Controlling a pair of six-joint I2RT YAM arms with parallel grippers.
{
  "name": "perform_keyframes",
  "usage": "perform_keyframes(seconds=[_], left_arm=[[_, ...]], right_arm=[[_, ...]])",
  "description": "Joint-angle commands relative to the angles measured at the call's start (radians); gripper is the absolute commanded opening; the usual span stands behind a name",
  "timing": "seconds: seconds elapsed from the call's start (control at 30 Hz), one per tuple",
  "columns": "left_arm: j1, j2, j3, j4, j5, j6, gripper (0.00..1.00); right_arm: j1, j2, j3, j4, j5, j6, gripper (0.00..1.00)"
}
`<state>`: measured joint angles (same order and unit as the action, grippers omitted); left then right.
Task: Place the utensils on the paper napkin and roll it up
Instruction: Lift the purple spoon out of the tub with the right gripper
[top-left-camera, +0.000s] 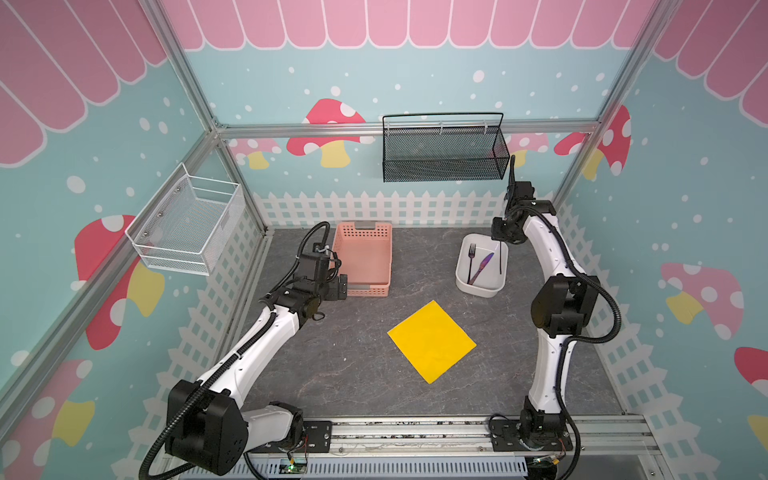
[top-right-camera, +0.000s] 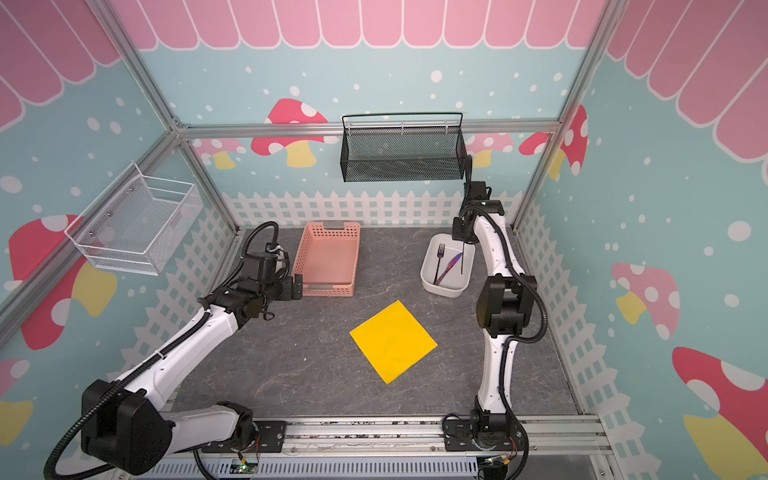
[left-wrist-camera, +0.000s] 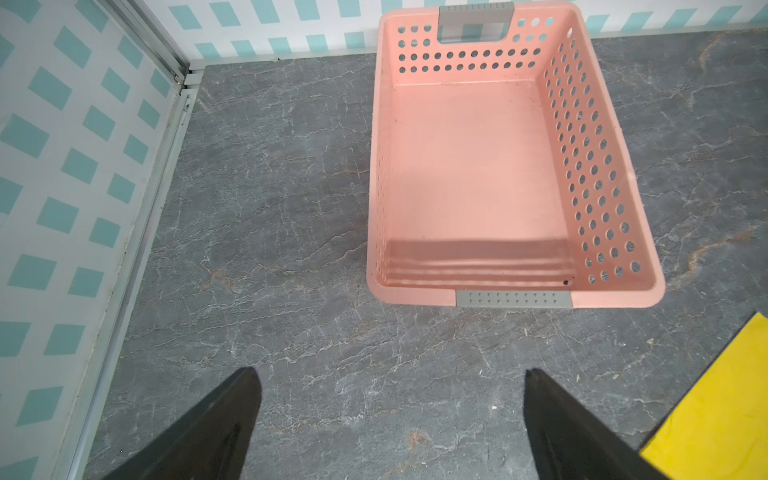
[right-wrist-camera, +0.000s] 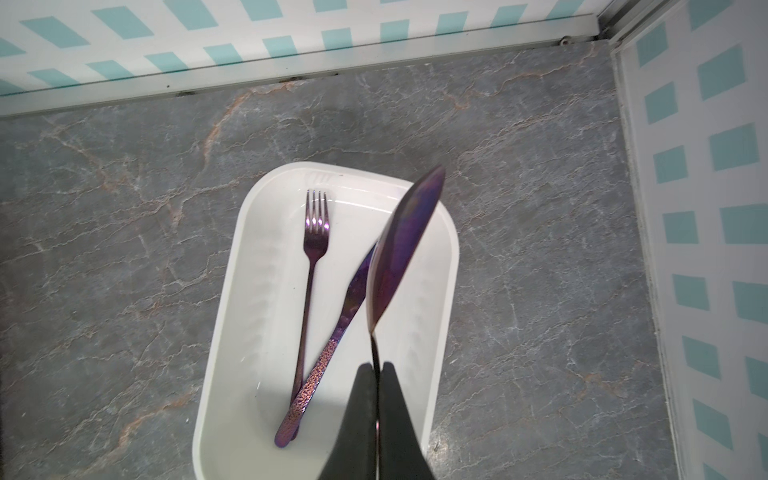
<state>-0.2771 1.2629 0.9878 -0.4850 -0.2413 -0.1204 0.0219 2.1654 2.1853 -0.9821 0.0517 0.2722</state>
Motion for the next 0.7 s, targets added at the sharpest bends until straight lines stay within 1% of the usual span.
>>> perform_keyframes(seconds=[0.0,0.07,0.23,0.4,0.43,0.53,0.67], left_arm=[[-0.002,-0.031,0.027,-0.004,0.013,0.003,1.0],[-0.002,-0.033,0.027,-0.004,0.017,0.001,1.0],[-0.002,-0.04,0.025,-0.004,0.025,-0.001,1.0],[-0.002,-0.042,0.026,-0.004,0.035,-0.006,1.0],[-0.002,-0.042,0.025,-0.003,0.036,-0.007,1.0],[-0.002,-0.042,0.026,-0.004,0.04,-0.008,1.0],[-0.002,-0.04,0.025,-0.003,0.047,-0.011,1.0]], right_arm=[[0.03,-0.083,-0.067,-0.01,-0.068,0.015,0.0],[0.044,-0.116,-0.126,0.015,-0.093,0.026,0.0],[0.06,-0.225,-0.323,0.129,-0.22,0.067,0.0],[0.068,-0.37,-0.562,0.297,-0.402,0.132,0.0],[0.071,-0.406,-0.635,0.339,-0.448,0.152,0.0],[0.076,-0.485,-0.786,0.464,-0.56,0.205,0.0],[0.093,-0.573,-0.971,0.634,-0.668,0.292,0.0]])
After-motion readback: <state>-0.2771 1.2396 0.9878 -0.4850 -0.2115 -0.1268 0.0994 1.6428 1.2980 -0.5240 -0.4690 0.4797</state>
